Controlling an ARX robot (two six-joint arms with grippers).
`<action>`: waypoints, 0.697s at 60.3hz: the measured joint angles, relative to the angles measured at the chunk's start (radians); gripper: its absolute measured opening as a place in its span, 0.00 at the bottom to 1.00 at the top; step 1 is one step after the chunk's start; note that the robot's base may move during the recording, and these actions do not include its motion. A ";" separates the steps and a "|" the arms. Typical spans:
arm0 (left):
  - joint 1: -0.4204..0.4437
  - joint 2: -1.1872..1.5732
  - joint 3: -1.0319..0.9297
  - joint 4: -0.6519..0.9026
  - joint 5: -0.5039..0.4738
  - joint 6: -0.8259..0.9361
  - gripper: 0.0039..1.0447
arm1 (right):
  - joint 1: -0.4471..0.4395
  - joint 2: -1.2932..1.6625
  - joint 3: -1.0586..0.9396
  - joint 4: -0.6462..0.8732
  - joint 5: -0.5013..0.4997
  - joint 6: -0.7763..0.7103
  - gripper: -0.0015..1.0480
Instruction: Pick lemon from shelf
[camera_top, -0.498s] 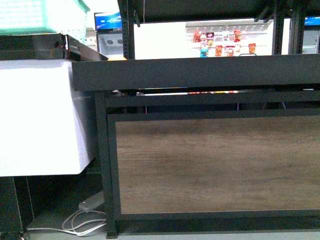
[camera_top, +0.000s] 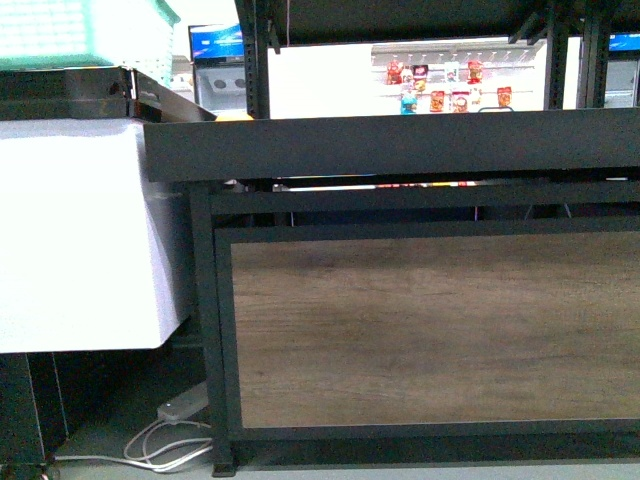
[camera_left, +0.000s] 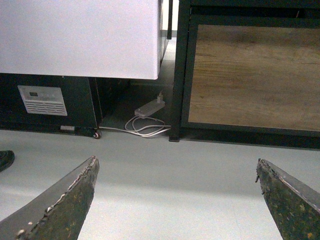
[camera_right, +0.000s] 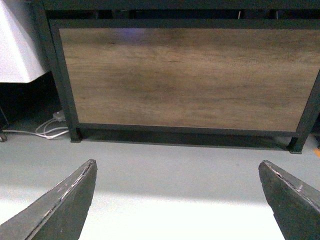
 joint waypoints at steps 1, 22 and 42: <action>0.000 0.000 0.000 0.000 0.000 0.000 0.92 | 0.000 0.000 0.000 0.000 0.000 0.000 0.93; 0.000 0.000 0.000 0.000 0.000 0.000 0.92 | 0.000 0.000 0.000 0.000 0.000 0.000 0.93; 0.000 0.000 0.000 0.000 0.000 0.000 0.92 | 0.000 0.000 0.000 0.000 0.000 0.000 0.93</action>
